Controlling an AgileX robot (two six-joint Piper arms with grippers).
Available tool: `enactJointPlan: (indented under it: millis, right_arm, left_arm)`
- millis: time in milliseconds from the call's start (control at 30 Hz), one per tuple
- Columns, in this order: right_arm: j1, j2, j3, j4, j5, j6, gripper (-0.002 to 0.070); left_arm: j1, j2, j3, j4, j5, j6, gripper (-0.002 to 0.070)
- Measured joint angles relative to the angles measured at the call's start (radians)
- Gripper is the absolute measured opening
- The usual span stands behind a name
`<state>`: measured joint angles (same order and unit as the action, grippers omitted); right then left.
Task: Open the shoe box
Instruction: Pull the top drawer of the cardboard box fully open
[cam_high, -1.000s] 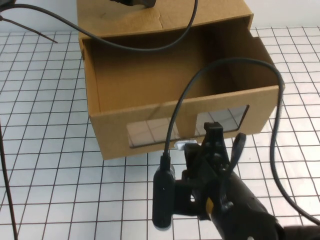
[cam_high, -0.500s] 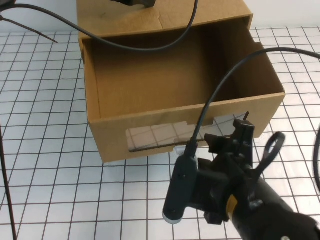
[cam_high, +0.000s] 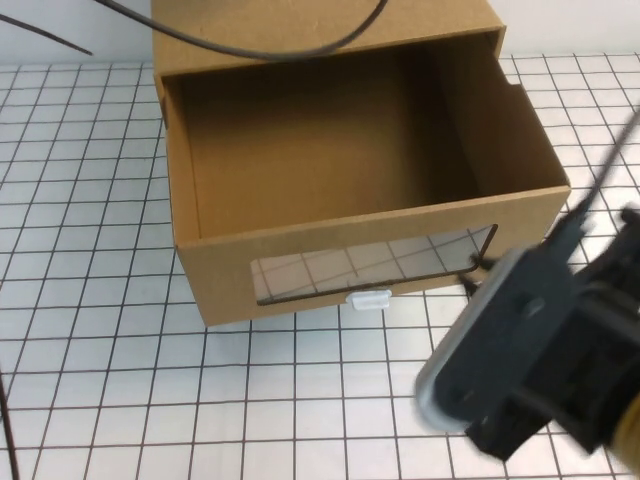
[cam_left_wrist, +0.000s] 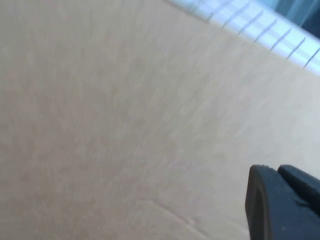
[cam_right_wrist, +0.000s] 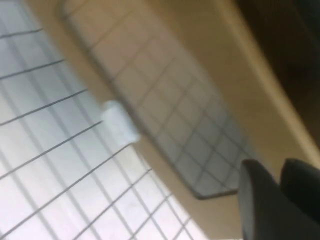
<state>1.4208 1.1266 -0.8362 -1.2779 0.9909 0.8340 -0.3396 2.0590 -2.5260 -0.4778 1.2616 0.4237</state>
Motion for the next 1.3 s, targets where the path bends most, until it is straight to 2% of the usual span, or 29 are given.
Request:
enactJointPlan:
  millis: [133, 300, 433, 667, 833, 1000, 1133, 1300]
  right_arm:
    - [0.0, -0.063, -0.067, 0.016, 0.064, 0.0, 0.0011]
    - [-0.066, -0.09, -0.163, 0.048, 0.08, -0.032, -0.0008]
    - [-0.215, -0.092, -0.232, 0.14, 0.077, -0.106, -0.001]
    - [-0.612, -0.098, -0.27, 0.349, -0.091, -0.219, -0.0012]
    - [-0.895, -0.098, -0.27, 0.613, -0.192, -0.384, -0.0012]
    - [-1.134, -0.137, -0.218, 0.879, -0.299, -0.547, -0.0013]
    - [-1.234, -0.195, -0.122, 1.019, -0.409, -0.623, -0.0013]
    - [-1.259, -0.308, 0.052, 1.102, -0.618, -0.637, -0.0013]
  left_arm:
    - [0.0, -0.056, -0.008, -0.004, 0.005, 0.0, -0.0003]
    - [0.0, -0.112, -0.009, 0.007, 0.007, 0.006, -0.0002]
    - [0.0, -0.157, -0.009, 0.075, 0.011, -0.013, -0.0003]
    - [0.0, -0.32, 0.101, 0.173, 0.013, -0.035, -0.0002]
    - [0.0, -0.507, 0.368, 0.255, 0.001, -0.035, -0.0003]
    - [0.0, -0.789, 0.791, 0.293, -0.217, -0.035, -0.0002]
    - [0.0, -1.027, 1.167, 0.295, -0.485, -0.035, -0.0002]
    - [0.0, -1.35, 1.637, 0.287, -0.847, -0.035, -0.0002]
